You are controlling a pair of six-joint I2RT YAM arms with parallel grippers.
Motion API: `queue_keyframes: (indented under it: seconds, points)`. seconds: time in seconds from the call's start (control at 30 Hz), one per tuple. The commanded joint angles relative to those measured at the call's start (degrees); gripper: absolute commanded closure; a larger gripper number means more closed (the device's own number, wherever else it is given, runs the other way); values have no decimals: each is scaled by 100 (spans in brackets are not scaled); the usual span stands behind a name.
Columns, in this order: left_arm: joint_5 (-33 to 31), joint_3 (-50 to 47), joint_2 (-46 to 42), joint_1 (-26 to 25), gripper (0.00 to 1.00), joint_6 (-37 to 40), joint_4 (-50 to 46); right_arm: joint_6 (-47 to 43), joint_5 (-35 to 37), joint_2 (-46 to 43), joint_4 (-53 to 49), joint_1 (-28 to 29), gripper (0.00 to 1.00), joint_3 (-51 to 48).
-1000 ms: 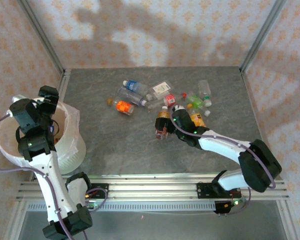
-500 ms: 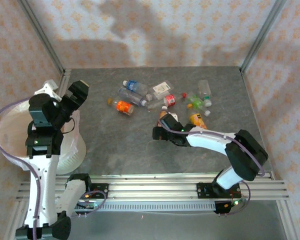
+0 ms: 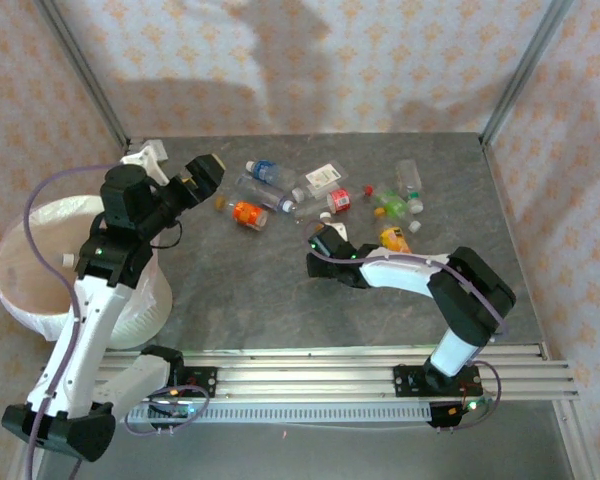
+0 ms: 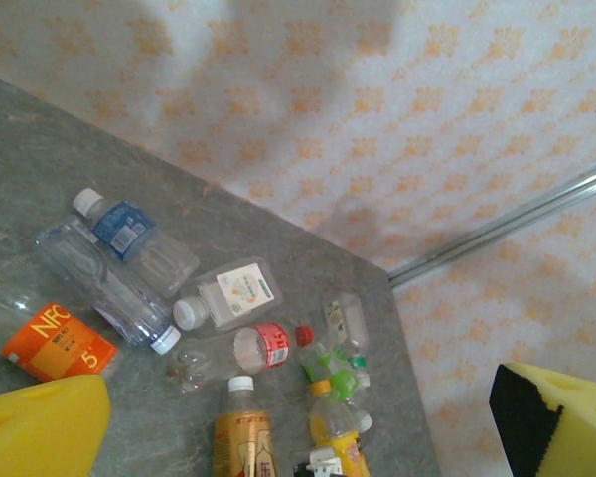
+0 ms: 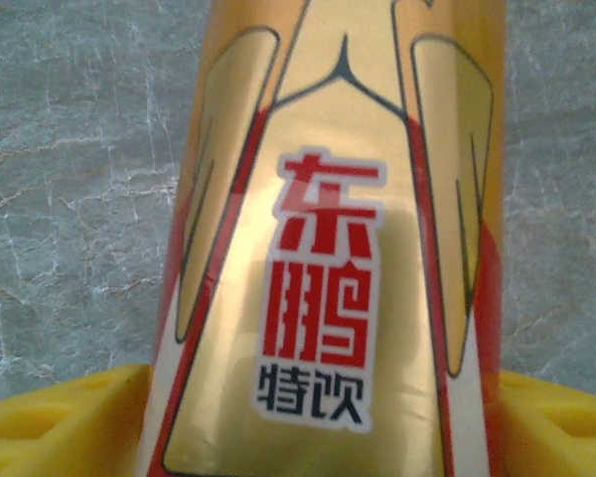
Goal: Put the plastic bottles in the bin
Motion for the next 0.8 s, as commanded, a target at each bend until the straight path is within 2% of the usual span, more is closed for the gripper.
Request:
queue_keyframes:
  seconds: [0.0,0.1,0.5,0.77]
  points:
    - [-151,246,309,-233,0,229,101,-158,434,-164,306,19,29,-106]
    - [-278,385,523,-494,0,304,105,-108,408,-296,570,19,37,-312]
    - [-678,1075,1382,-1264,0,490,-109,354,300,-1250,1511,19,50,-1095]
    - [-802,1515,2091,-1731,0,684,-225,-298,65,-2243,2074,19,57,-1389]
